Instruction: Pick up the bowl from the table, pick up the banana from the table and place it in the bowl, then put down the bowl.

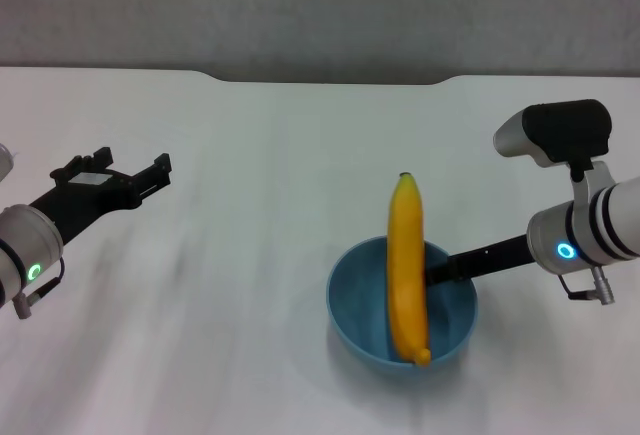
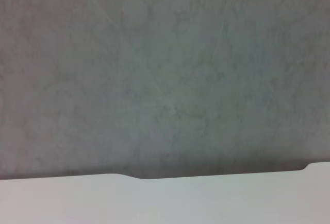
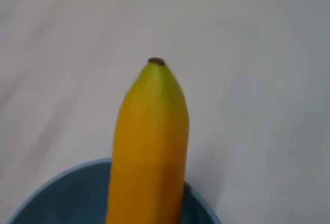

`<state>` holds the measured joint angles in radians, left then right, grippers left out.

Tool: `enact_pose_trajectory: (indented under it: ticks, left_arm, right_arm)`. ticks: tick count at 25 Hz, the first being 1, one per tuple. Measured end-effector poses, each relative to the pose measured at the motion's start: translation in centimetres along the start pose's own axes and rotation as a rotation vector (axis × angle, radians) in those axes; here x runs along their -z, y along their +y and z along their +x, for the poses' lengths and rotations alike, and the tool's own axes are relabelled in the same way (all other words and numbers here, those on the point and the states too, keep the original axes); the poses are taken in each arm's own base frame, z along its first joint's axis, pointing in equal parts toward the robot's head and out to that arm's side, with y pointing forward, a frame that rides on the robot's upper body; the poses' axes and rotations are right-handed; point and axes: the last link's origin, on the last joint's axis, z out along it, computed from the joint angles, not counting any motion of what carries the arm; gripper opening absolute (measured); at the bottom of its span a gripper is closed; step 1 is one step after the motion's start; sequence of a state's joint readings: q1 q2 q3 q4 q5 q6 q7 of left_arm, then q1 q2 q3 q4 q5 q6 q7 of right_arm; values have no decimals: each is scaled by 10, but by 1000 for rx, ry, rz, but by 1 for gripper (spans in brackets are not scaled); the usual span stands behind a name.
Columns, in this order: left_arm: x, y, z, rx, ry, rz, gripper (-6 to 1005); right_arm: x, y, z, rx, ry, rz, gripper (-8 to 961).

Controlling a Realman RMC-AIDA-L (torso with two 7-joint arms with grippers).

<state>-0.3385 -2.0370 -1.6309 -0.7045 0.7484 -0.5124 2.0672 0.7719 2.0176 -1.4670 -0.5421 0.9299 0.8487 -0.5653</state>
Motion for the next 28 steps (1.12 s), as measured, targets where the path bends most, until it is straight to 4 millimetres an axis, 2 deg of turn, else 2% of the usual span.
enact_pose_trajectory:
  ticks: [4, 7, 19, 24, 28]
  left_arm:
    - [0, 0, 0, -8, -1, 1, 893]
    - [1, -2, -1, -13, -1, 6, 893]
    - [17, -17, -8, 12, 56, -16, 892]
    - [22, -22, -16, 23, 48, -1, 892]
    - [25, -24, -18, 27, 48, 4, 892]
  right_arm:
    - [4, 2, -3, 12, -24, -10, 543]
    - [7, 3, -3, 14, -41, -17, 689]
    - [24, 5, 6, 14, -117, -87, 690]
    - [36, -1, 14, 7, -177, -113, 690]
    - [53, -12, 19, 4, -276, -106, 690]
